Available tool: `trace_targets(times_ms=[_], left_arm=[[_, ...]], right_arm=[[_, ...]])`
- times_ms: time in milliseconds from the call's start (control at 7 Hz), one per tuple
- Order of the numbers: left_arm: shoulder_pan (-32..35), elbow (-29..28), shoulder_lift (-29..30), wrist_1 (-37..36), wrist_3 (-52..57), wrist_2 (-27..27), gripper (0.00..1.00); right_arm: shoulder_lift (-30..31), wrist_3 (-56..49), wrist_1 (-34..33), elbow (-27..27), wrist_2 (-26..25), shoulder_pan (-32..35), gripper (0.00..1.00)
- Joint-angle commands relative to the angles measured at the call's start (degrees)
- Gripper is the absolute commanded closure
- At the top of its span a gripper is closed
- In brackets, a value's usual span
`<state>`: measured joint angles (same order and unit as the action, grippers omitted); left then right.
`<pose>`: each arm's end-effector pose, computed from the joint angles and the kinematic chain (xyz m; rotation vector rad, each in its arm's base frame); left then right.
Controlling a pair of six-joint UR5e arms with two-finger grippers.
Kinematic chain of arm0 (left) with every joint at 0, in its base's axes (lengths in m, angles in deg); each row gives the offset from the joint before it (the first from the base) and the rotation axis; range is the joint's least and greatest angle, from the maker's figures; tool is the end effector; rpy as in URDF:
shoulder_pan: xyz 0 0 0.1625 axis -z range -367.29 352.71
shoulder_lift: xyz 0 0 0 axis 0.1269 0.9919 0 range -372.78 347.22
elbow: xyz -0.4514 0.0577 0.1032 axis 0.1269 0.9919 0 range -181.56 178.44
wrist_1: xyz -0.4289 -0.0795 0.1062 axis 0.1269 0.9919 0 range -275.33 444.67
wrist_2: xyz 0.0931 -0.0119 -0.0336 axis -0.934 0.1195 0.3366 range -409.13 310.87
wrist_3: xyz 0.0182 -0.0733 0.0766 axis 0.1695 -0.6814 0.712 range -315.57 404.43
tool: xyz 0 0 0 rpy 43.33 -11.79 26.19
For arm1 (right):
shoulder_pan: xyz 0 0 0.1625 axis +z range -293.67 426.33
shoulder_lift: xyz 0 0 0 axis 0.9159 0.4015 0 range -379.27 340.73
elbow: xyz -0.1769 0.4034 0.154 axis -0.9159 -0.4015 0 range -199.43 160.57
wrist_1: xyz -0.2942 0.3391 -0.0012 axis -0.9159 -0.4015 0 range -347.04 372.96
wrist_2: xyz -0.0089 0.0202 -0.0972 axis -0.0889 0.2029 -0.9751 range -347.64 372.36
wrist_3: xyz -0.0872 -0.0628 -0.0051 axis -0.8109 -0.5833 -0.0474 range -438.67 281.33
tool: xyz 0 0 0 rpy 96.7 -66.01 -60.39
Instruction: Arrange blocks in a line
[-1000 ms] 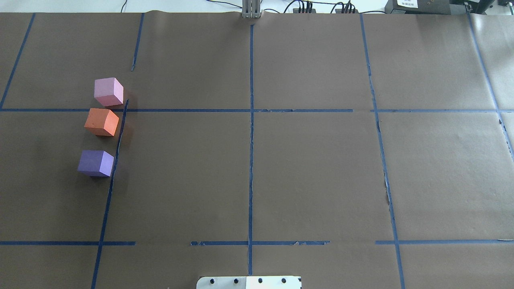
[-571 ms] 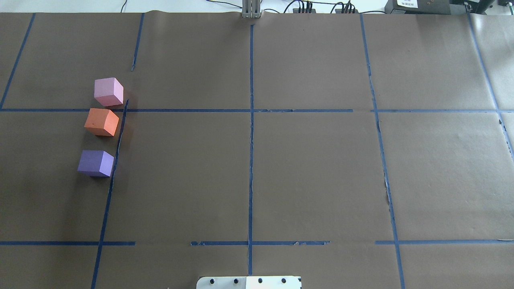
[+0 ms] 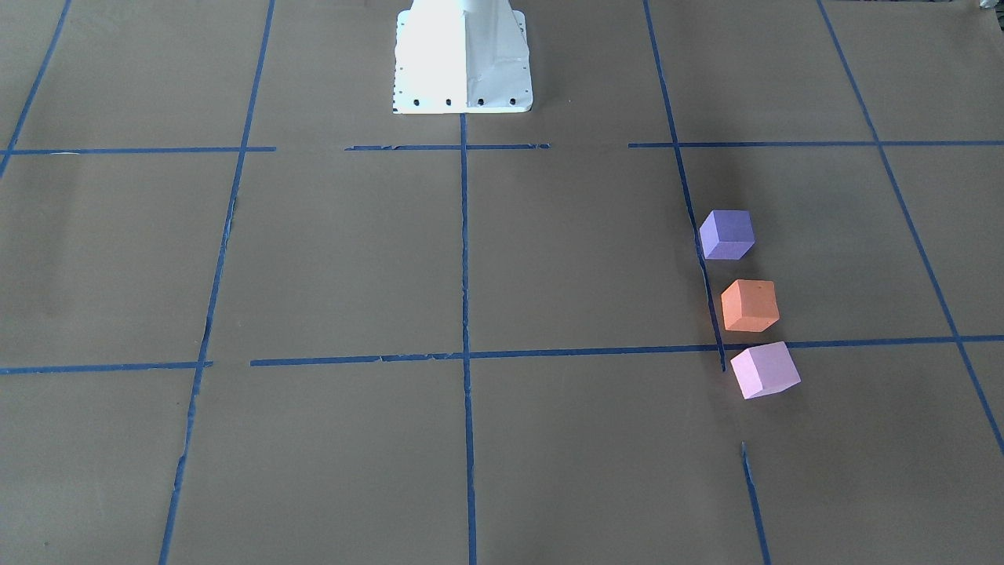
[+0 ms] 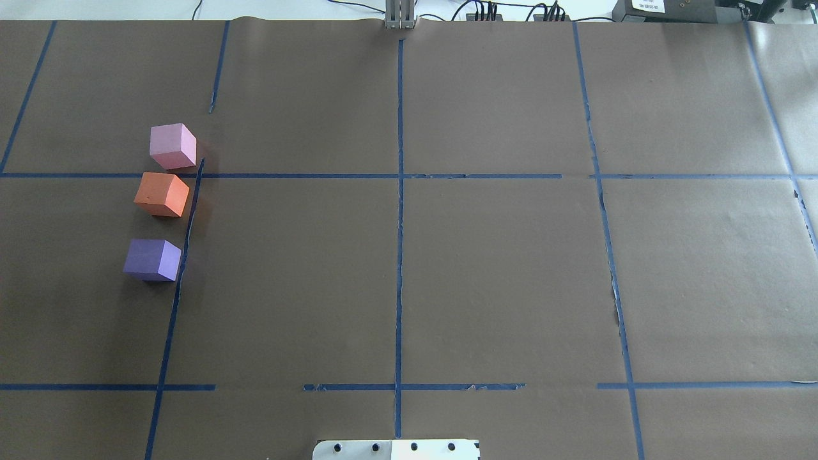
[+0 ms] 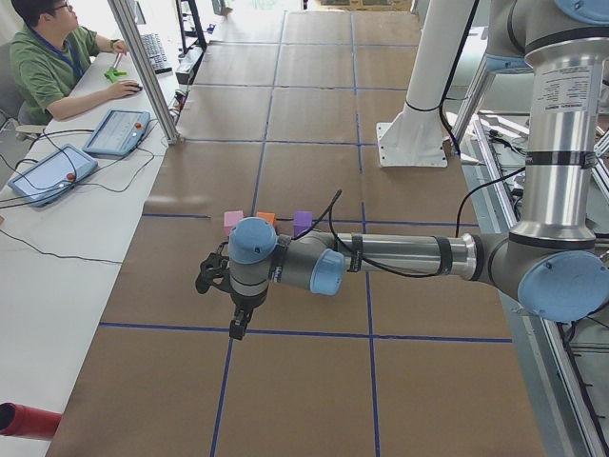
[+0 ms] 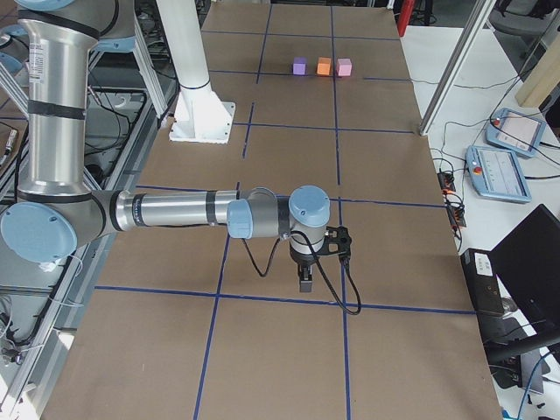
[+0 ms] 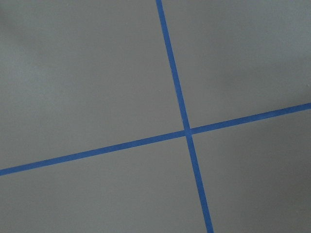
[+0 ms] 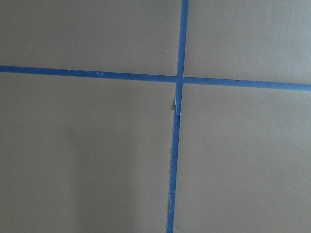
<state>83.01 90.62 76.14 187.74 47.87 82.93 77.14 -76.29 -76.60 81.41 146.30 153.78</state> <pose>-0.0641 -0.5357 0.6738 0.2599 0.7225 0.1428 0.0373 -0.4833 0.6618 0.0479 -0.7693 -0.0355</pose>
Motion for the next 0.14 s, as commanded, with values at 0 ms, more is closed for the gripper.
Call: trace_targets(times_ms=[0], left_arm=[[0.0,0.2,0.2,0.1,0.0,0.0,0.0]], right_arm=[[0.0,0.0,0.0,0.1,0.0,0.0,0.0]])
